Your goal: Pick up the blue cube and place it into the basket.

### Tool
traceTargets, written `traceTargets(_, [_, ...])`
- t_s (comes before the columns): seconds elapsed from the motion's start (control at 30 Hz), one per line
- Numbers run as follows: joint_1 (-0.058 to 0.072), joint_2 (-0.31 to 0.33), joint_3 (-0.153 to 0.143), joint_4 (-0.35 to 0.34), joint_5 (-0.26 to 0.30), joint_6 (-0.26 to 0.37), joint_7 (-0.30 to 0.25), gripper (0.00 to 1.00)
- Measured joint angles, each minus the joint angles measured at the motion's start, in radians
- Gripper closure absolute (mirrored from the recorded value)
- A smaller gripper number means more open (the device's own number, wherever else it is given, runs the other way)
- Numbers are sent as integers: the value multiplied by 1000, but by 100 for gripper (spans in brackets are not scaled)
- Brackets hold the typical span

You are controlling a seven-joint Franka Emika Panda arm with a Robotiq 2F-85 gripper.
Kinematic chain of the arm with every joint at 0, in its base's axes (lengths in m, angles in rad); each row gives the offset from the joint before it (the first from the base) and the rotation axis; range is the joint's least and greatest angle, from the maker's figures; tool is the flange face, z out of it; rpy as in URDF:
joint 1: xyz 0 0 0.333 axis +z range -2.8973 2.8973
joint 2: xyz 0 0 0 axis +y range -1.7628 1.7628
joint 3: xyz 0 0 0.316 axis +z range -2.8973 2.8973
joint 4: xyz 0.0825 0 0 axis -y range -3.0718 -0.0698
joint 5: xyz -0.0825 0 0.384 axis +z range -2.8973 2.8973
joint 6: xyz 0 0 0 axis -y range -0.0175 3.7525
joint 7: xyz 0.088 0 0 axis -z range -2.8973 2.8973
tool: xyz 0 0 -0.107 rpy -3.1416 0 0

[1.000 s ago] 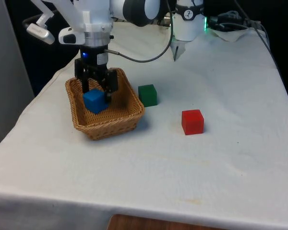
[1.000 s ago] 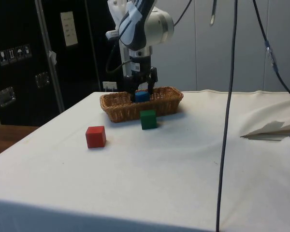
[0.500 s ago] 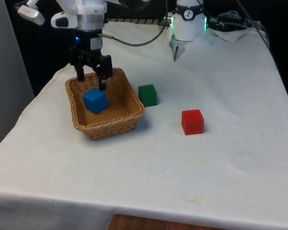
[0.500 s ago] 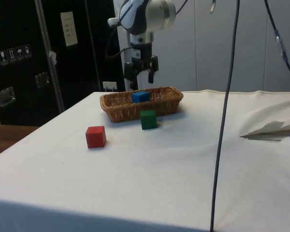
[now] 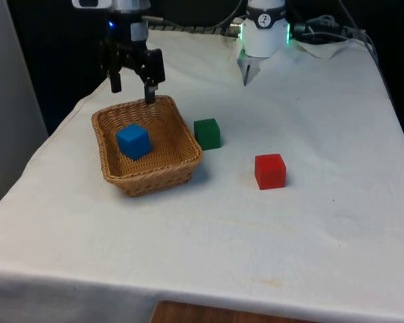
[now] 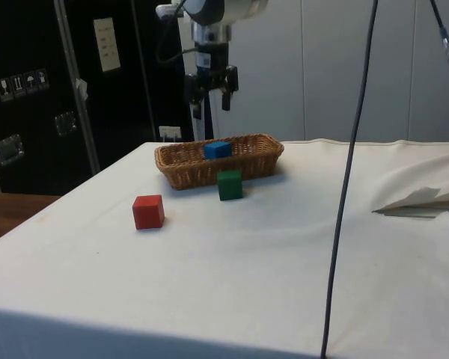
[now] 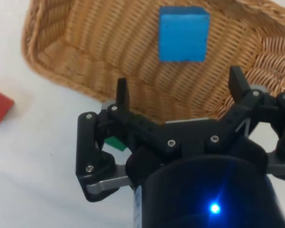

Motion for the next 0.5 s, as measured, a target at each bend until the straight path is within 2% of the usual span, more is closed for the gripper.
traceTargets(0.33, [25, -83, 32, 2, -95, -71, 80, 0])
traceTargets(0.4, [25, -83, 32, 2, -95, -71, 80, 0])
traceTargets(0.5, [30, -107, 47, 4, -119, -91, 101, 0])
